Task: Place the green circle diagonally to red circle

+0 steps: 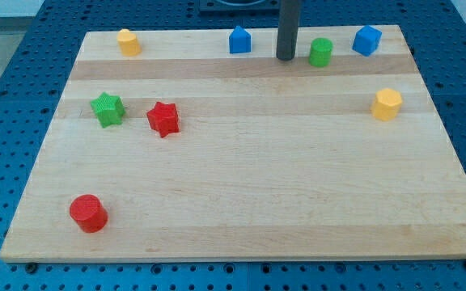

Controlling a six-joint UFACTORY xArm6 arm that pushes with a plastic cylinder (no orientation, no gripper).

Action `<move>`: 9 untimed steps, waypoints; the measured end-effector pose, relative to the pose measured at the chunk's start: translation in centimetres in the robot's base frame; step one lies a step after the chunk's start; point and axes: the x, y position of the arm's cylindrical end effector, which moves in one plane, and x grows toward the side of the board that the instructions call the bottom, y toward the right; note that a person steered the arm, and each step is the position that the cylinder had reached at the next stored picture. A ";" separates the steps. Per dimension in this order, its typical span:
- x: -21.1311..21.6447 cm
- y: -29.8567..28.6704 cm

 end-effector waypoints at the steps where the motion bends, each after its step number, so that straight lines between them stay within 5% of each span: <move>1: -1.4 1.9; 4: -3.0 6.5; 9: 3.7 6.1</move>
